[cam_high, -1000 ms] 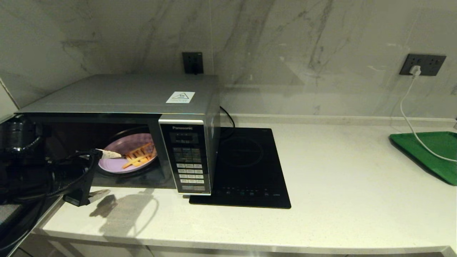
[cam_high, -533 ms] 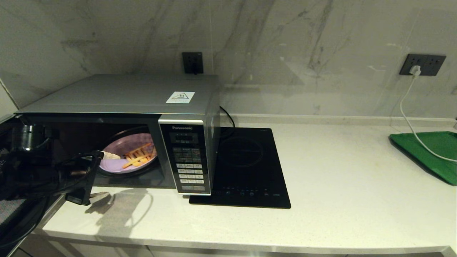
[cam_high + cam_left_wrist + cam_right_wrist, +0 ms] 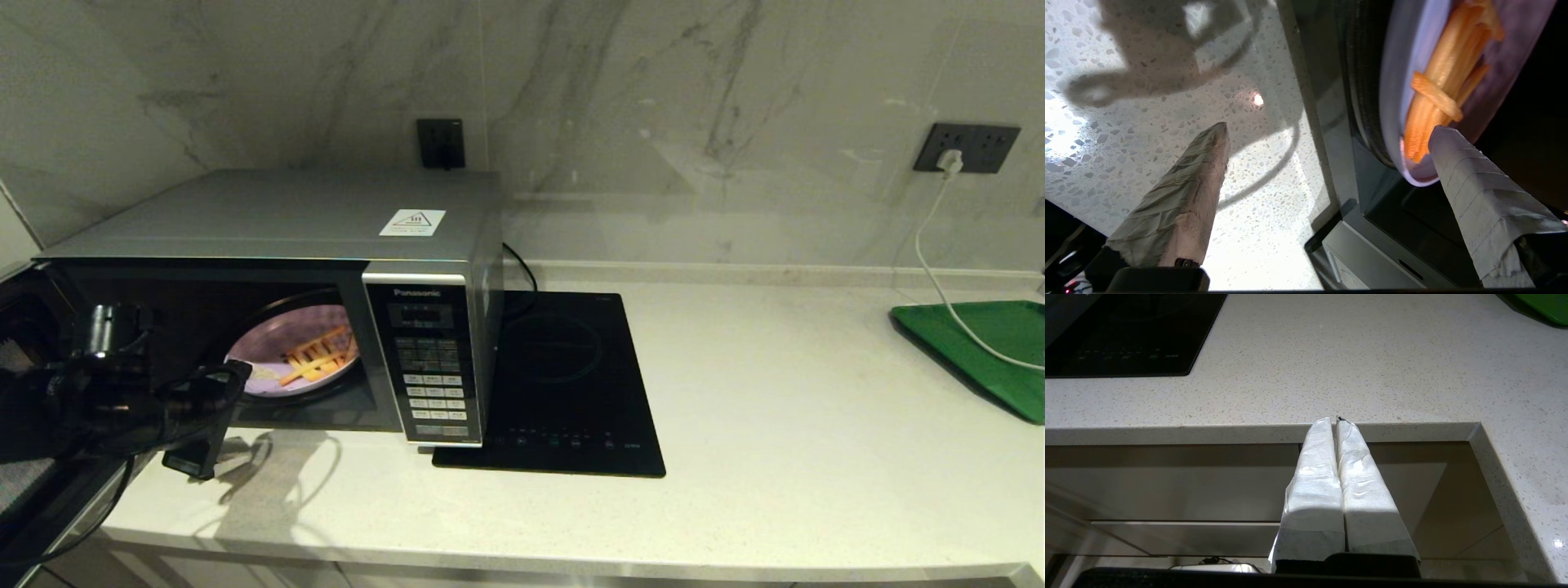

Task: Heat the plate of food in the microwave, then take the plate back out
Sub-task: Take the plate out of the microwave

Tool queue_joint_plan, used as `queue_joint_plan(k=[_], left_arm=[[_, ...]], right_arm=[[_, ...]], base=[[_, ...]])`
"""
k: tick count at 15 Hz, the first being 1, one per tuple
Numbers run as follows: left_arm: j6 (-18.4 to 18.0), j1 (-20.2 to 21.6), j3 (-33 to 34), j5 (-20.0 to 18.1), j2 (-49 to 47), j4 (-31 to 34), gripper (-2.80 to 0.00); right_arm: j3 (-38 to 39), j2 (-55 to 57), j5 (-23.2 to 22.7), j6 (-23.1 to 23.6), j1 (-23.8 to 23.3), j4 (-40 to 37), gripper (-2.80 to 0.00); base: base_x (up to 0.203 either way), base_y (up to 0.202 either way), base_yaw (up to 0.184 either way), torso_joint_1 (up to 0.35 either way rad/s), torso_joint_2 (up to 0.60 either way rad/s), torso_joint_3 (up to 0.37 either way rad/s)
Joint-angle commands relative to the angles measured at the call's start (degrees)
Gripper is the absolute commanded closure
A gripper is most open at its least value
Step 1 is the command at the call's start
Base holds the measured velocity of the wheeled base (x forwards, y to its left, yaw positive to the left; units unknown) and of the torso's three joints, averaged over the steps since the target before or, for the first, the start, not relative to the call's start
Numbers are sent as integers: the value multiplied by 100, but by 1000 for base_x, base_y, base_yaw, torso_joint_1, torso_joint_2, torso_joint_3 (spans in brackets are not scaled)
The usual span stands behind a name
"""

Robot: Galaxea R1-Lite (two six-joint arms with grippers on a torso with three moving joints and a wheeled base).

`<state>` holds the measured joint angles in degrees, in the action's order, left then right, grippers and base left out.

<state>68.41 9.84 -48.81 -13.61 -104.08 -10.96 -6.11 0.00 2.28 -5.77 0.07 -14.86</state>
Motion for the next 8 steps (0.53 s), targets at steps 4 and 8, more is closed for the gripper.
queue_joint_plan(k=[4, 8], left_arm=[[32, -17, -58, -10, -157, -11, -280], [-33, -17, -53, -10, -218, -11, 0]], right_arm=[[4, 9, 1, -3, 1, -8, 0], [-4, 9, 1, -3, 1, -8, 0]], base=[[0, 0, 0, 0, 0, 0], [0, 0, 0, 0, 0, 0]])
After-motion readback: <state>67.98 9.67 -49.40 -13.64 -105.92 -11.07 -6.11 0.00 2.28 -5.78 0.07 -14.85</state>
